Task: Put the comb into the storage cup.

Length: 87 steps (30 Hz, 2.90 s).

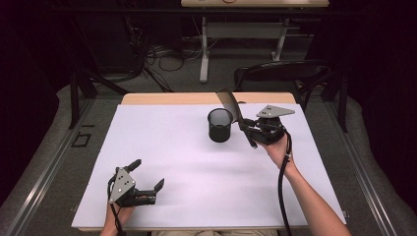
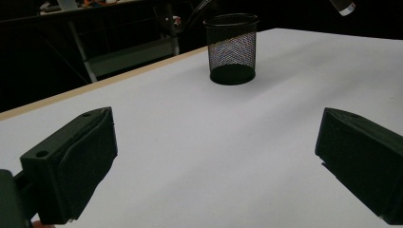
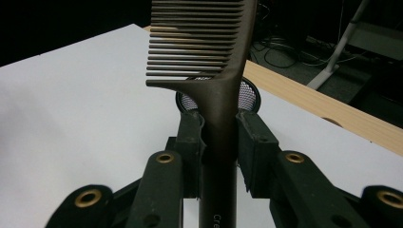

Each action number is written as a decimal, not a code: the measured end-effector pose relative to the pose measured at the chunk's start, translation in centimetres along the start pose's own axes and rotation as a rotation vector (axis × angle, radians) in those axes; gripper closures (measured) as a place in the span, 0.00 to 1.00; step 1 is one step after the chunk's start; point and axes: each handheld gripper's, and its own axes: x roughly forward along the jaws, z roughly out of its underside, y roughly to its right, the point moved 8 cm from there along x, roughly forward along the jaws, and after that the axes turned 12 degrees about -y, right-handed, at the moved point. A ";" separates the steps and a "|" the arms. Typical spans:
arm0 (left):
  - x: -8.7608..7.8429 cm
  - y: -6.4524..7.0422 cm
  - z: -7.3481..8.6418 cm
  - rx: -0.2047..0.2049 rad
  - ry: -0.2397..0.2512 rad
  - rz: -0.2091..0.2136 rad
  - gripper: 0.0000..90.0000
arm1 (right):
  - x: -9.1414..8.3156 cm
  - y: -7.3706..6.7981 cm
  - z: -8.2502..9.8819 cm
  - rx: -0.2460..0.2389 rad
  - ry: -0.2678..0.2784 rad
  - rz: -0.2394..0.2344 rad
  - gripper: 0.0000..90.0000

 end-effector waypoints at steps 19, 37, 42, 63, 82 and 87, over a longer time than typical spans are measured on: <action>0.0 0.0 0.0 -0.001 0.001 0.001 0.00 | 0.5 0.0 -1.7 -0.003 0.028 -0.007 0.81; 0.0 -0.1 0.0 -0.002 0.001 -0.002 0.00 | 0.7 0.4 -2.5 0.004 0.054 -0.007 0.81; 0.0 0.0 0.0 -0.003 0.002 -0.001 0.00 | 0.8 0.4 -2.6 0.003 0.056 -0.008 0.81; 0.0 0.0 0.0 -0.002 0.001 -0.002 0.00 | 1.5 0.5 -3.6 0.008 0.089 -0.002 0.81; 0.0 0.0 0.0 0.000 0.001 -0.003 0.00 | 1.9 0.8 -4.4 0.020 0.120 0.004 0.81; -0.1 -0.1 0.0 -0.001 0.002 -0.006 0.00 | 1.9 0.7 -4.7 0.011 0.126 0.005 0.81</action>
